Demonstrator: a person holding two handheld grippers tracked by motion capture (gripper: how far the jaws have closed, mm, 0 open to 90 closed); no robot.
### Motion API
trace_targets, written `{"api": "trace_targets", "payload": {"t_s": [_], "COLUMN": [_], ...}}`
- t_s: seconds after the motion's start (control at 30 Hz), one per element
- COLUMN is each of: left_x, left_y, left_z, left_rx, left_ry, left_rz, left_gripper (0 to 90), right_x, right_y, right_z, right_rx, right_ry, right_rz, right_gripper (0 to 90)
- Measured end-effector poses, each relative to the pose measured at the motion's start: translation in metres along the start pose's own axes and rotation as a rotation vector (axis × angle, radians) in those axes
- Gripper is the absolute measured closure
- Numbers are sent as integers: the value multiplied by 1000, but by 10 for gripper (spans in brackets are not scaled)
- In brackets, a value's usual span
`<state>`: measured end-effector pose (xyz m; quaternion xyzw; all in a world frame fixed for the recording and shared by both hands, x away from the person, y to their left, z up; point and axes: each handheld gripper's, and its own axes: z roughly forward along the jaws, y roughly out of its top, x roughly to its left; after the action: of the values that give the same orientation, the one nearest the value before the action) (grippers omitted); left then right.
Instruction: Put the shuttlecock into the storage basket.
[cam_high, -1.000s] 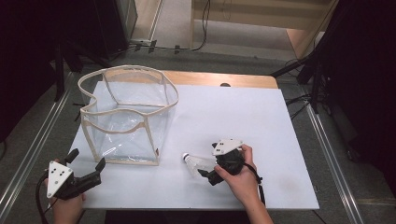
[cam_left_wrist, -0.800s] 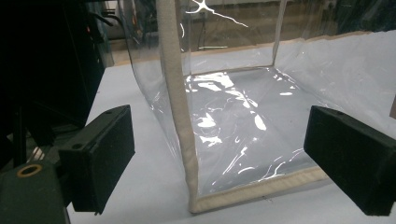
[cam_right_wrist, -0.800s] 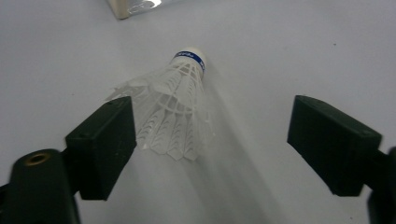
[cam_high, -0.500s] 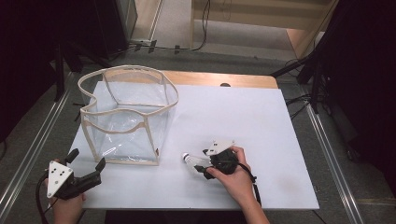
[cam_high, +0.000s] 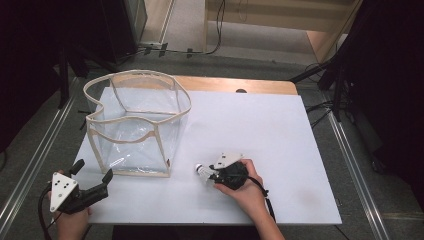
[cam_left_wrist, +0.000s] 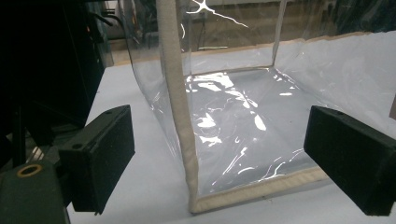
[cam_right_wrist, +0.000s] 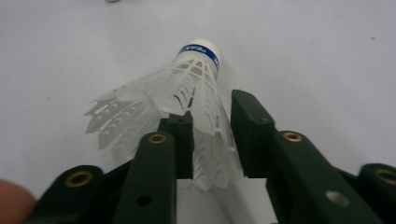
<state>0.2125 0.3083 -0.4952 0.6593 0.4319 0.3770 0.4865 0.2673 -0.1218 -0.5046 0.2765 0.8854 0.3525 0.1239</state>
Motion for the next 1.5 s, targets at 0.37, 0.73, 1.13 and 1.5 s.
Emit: {"api": "trace_targets", "payload": {"t_s": [0.37, 0.73, 1.13, 1.5], "left_x": [0, 0, 0, 0], "left_y": [0, 0, 0, 0], "left_z": [0, 0, 0, 0], "left_rx": [1, 1, 2, 2], "left_ry": [0, -1, -2, -5], "left_rz": [1, 0, 0, -2], "left_gripper": [92, 92, 92, 92], "right_x": [-4, -9, -17, -21], "right_y": [1, 6, 19, 33], "right_z": [-7, -25, -41, -51], "right_rx": [-66, -111, -146, -168], "right_ry": [24, 5, -1, -1], "right_rz": [37, 48, 40, 29], "right_gripper": [856, 858, 859, 860]}}
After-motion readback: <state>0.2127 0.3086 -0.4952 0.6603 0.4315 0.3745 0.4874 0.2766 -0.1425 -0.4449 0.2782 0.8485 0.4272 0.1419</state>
